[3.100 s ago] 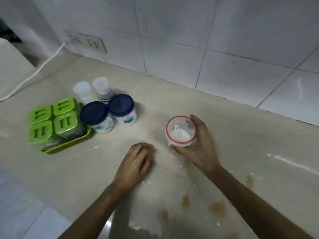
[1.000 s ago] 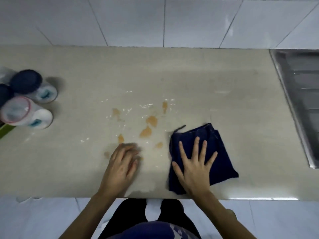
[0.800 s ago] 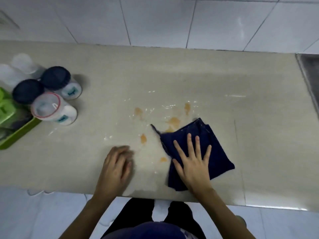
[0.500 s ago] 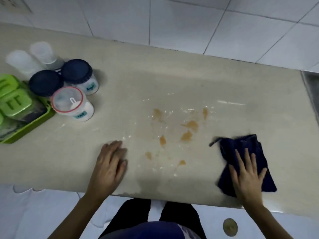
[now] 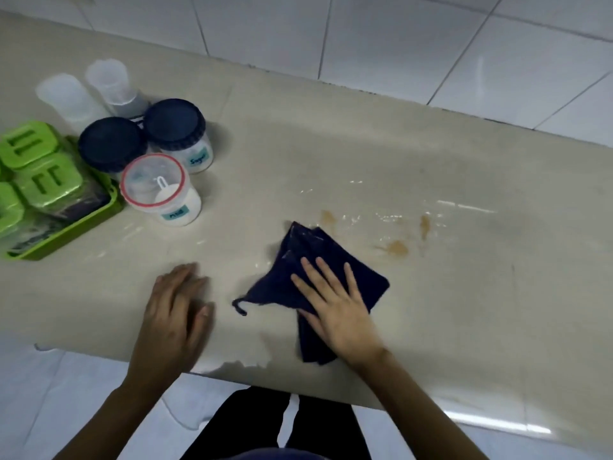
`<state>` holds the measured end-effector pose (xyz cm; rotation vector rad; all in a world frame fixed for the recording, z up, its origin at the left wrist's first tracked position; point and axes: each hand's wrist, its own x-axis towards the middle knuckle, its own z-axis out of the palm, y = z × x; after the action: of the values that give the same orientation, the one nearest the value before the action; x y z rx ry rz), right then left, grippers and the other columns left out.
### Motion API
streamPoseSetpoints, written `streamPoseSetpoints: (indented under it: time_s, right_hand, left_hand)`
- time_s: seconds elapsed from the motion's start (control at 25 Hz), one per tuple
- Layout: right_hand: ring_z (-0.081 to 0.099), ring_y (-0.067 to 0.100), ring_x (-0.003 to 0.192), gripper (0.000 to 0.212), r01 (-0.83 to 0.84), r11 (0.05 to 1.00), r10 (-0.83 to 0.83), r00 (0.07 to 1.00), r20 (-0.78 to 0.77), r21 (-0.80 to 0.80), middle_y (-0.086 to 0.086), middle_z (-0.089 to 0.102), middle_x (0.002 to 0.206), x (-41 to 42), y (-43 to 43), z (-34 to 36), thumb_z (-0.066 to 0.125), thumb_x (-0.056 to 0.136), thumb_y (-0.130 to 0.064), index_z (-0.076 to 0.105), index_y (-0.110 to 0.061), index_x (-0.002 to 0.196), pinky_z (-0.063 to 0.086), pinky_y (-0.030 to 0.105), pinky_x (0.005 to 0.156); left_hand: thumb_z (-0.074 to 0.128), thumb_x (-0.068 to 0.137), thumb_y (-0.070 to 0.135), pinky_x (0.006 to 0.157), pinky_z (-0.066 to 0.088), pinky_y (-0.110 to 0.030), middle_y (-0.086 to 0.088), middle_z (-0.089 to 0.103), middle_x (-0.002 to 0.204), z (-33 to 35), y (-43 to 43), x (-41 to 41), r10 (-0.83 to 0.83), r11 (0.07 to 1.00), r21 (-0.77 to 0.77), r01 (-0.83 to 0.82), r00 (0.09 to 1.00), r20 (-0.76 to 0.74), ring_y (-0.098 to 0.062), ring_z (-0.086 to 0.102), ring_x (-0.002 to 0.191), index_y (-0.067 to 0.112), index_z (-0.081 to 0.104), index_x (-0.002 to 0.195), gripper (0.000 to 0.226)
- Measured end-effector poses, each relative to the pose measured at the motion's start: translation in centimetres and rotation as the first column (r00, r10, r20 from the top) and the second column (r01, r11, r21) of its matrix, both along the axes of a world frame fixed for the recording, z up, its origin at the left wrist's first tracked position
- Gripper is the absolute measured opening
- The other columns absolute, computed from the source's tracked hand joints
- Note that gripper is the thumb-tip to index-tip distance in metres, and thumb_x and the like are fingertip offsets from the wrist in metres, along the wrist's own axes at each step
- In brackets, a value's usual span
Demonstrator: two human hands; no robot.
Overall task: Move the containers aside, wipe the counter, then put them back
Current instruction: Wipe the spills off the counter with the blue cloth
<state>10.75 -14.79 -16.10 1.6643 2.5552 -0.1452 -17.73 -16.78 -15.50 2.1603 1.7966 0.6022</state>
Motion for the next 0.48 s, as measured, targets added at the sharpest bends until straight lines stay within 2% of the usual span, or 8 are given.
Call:
streamPoseSetpoints:
  time_s: [0.08,0.16,0.24,0.28,0.32,0.36,0.4,0.48]
  right_hand:
    - [0.019,0.024,0.147,0.057,0.204,0.979,-0.204,0.979,-0.022,-0.01,0.001,0.021,0.159,6.5,-0.2,0.5,0.03,0.094,-0.045,0.031,-0.024,0.148,0.015,0.054,0.118]
    - [0.013,0.023,0.148,0.061,0.452,0.889,-0.456,0.888,-0.064,-0.07,0.001,0.018,0.16,12.9,-1.4,1.2,0.024,0.093,-0.046,0.033,-0.02,0.147,0.013,0.058,0.118]
    - [0.014,0.028,0.148,0.068,0.641,0.764,-0.645,0.763,-0.051,-0.078,0.001,0.017,0.159,14.3,-3.0,1.9,0.02,0.092,-0.051,0.044,-0.011,0.141,0.016,0.063,0.114]
    - [0.019,0.033,0.146,0.071,0.66,0.75,-0.661,0.75,-0.021,-0.046,0.004,0.022,0.157,12.3,-3.4,1.8,0.019,0.092,-0.055,0.053,-0.008,0.134,0.018,0.066,0.112]
    - [0.023,0.038,0.144,0.073,0.597,0.802,-0.597,0.802,0.011,-0.025,0.007,0.027,0.156,8.9,-3.2,1.7,0.018,0.094,-0.058,0.058,-0.008,0.128,0.02,0.067,0.111]
    - [0.022,0.04,0.144,0.068,0.463,0.886,-0.462,0.886,0.023,-0.034,0.008,0.03,0.156,4.7,-2.8,1.4,0.018,0.094,-0.058,0.057,-0.014,0.129,0.019,0.066,0.111]
    - [0.018,0.039,0.145,0.061,0.27,0.962,-0.27,0.963,0.006,-0.044,0.006,0.028,0.158,0.3,-2.5,0.8,0.021,0.094,-0.057,0.049,-0.022,0.136,0.016,0.065,0.112]
    - [0.011,0.036,0.148,0.058,-0.078,0.997,0.077,0.996,-0.041,-0.018,0.003,0.02,0.161,-6.9,-0.7,-0.6,0.028,0.094,-0.055,0.027,-0.032,0.148,0.012,0.065,0.113]
  left_hand:
    - [0.047,0.091,0.029,0.118,0.022,-0.046,-0.017,0.047,0.141,-0.3,1.1,0.4,-0.005,1.0,0.012,0.004,1.0,0.022,-0.033,0.04,0.134,0.004,0.055,0.123,0.041]
    - [0.047,0.091,0.03,0.117,0.023,-0.048,-0.016,0.046,0.142,-0.7,1.8,1.2,0.017,1.0,-0.003,-0.017,0.998,0.057,-0.032,0.039,0.135,0.006,0.055,0.124,0.042]
    - [0.046,0.092,0.032,0.116,0.025,-0.05,-0.015,0.045,0.143,-1.0,2.0,1.7,0.037,0.999,-0.016,-0.036,0.997,0.064,-0.032,0.038,0.135,0.006,0.055,0.125,0.042]
    - [0.047,0.092,0.032,0.115,0.026,-0.051,-0.016,0.045,0.143,-1.0,2.1,1.6,0.054,0.998,-0.024,-0.053,0.997,0.062,-0.032,0.038,0.135,0.006,0.055,0.124,0.042]
    - [0.047,0.093,0.031,0.115,0.027,-0.051,-0.016,0.045,0.144,-1.0,2.2,1.3,0.082,0.996,-0.035,-0.08,0.994,0.065,-0.032,0.038,0.136,0.005,0.055,0.124,0.041]
    - [0.048,0.093,0.029,0.115,0.027,-0.051,-0.016,0.045,0.144,-1.0,2.2,1.2,0.105,0.994,-0.048,-0.102,0.992,0.07,-0.032,0.038,0.136,0.005,0.055,0.124,0.041]
    - [0.048,0.093,0.028,0.116,0.026,-0.051,-0.017,0.045,0.144,-1.0,2.2,1.0,0.117,0.992,-0.052,-0.114,0.991,0.065,-0.032,0.038,0.136,0.004,0.054,0.125,0.04]
    - [0.042,0.094,0.025,0.119,0.02,-0.049,-0.018,0.044,0.144,-1.1,1.9,0.6,0.145,0.988,-0.05,-0.145,0.989,0.007,-0.032,0.037,0.137,0.004,0.051,0.128,0.042]
